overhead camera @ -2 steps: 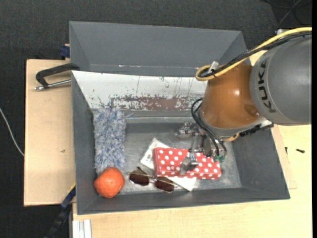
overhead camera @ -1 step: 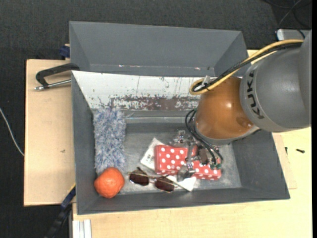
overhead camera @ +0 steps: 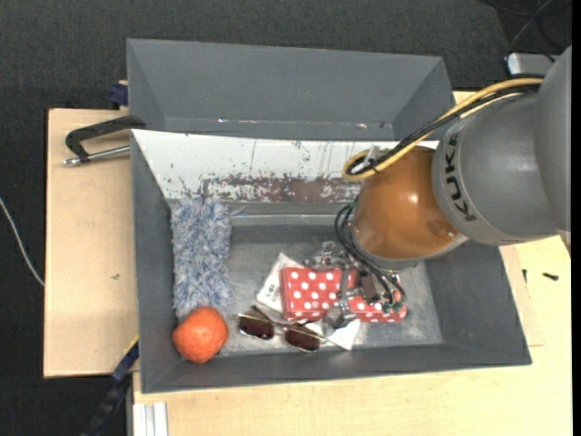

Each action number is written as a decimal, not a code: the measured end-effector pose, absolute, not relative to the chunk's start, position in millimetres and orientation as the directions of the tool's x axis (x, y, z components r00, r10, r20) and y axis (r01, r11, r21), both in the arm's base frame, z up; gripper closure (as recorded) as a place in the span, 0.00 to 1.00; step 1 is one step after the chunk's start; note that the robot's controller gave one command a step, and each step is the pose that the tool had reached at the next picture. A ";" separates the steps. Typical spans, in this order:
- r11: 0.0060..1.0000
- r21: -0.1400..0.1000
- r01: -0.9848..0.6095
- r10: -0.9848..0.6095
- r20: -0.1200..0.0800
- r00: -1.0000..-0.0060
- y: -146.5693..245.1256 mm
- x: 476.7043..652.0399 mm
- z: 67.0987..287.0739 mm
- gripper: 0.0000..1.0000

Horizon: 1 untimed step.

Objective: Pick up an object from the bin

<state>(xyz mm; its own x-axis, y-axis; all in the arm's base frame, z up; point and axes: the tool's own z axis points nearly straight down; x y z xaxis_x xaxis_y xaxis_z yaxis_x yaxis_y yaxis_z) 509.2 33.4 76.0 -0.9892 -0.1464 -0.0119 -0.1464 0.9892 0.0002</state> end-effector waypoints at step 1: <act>0.996 0.002 0.094 0.094 -0.006 -0.996 37.0 510.5 74.5 0.00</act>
Offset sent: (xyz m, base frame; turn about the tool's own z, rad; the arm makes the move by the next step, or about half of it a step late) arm 0.0000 0.0000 0.0000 0.0000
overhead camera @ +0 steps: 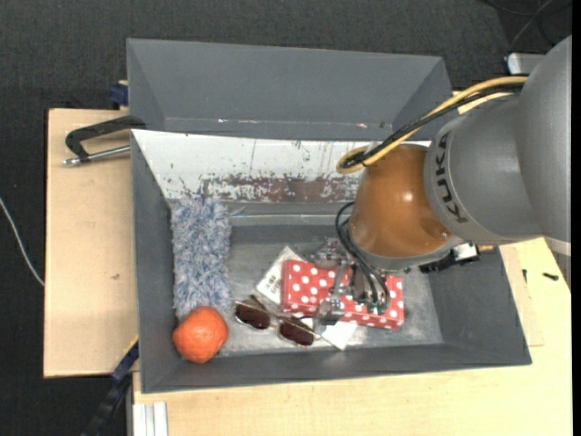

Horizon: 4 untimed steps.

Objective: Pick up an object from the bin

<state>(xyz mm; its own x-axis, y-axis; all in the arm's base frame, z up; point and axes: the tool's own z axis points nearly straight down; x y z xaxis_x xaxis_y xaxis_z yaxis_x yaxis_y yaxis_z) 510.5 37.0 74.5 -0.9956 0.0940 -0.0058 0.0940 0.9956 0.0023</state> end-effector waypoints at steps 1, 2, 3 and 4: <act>0.992 0.001 -0.124 -0.124 -0.010 -0.992 35.9 511.7 77.4 0.00; 0.996 0.002 0.093 0.093 -0.005 -0.996 37.6 512.3 77.4 1.00; 0.996 0.002 0.093 0.093 -0.005 -0.996 37.6 512.3 77.4 1.00; 0.996 0.002 0.093 0.093 -0.003 -0.996 37.6 512.0 79.4 1.00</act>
Offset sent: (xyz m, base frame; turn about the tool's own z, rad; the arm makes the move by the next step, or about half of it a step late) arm 0.0000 0.0000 0.0000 0.0000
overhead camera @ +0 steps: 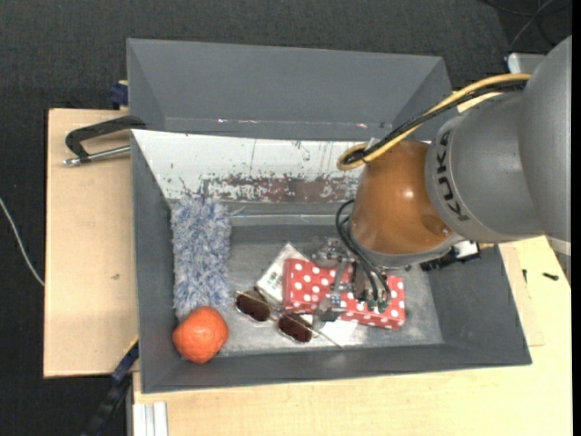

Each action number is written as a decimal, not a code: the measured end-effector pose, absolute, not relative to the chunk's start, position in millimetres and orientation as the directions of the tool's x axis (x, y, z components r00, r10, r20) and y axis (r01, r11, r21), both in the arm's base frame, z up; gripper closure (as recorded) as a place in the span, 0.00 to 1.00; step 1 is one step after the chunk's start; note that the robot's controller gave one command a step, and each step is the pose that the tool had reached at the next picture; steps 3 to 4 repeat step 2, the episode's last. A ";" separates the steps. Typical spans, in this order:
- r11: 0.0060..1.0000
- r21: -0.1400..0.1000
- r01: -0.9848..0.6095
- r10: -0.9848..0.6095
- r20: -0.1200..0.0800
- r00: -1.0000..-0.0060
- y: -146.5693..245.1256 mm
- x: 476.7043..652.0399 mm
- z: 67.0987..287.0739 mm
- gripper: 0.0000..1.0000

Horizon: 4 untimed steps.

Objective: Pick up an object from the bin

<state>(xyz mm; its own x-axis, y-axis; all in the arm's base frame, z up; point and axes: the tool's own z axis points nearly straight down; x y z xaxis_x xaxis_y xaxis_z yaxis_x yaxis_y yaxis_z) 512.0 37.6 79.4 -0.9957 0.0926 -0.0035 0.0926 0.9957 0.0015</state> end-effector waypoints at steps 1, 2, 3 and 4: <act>0.996 0.001 0.092 0.092 0.002 -0.996 37.7 510.4 86.5 1.00; 0.996 0.000 0.093 0.093 0.007 -0.996 37.7 509.2 109.4 1.00; 0.996 0.000 0.093 0.093 0.007 -0.996 37.7 509.2 109.4 1.00; 0.996 0.000 0.093 0.093 0.007 -0.996 37.7 509.2 109.4 1.00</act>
Offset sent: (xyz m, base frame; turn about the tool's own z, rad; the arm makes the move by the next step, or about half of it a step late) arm 0.0001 -0.0001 0.0928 0.0000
